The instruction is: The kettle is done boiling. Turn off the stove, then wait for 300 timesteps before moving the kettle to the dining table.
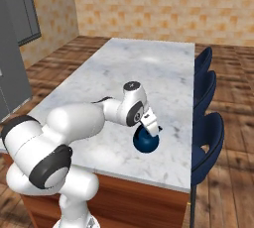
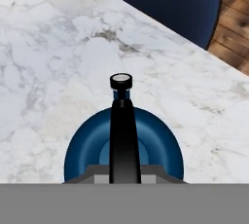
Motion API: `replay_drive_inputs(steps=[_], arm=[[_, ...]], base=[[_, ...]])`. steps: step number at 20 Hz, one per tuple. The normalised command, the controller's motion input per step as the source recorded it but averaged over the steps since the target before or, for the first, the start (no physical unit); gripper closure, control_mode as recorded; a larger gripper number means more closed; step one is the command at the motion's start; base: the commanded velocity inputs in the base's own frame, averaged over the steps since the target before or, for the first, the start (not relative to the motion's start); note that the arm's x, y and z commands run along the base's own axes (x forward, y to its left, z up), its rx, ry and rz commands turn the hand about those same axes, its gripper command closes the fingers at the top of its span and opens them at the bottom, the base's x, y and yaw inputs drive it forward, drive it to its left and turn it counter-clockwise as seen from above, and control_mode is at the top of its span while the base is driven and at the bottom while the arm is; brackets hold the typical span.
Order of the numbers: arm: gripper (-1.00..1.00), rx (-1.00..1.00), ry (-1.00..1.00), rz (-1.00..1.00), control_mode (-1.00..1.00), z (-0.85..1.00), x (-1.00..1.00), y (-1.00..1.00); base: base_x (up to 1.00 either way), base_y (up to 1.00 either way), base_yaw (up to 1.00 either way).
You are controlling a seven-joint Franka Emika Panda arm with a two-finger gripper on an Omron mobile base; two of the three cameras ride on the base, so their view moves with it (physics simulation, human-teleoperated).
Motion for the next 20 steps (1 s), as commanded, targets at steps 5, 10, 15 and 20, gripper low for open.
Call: replay_drive_inputs(steps=[5, 10, 15, 20], arm=[[1.0, 0.0, 0.0, 0.0, -1.0, -0.04, 0.03, 0.08], [-1.0, 0.0, 0.0, 0.0, -1.0, -0.08, 0.01, 0.08], [-1.0, 0.0, 0.01, 0.0, -1.0, -0.03, 0.0, 0.0], [-1.0, 0.0, 0.0, 0.0, -1.0, -0.03, 0.0, 0.0]], base=[[0.0, 0.0, 0.0], [0.0, 0.0, 0.0], [0.0, 0.0, 0.0], [0.0, 0.0, 0.0]])
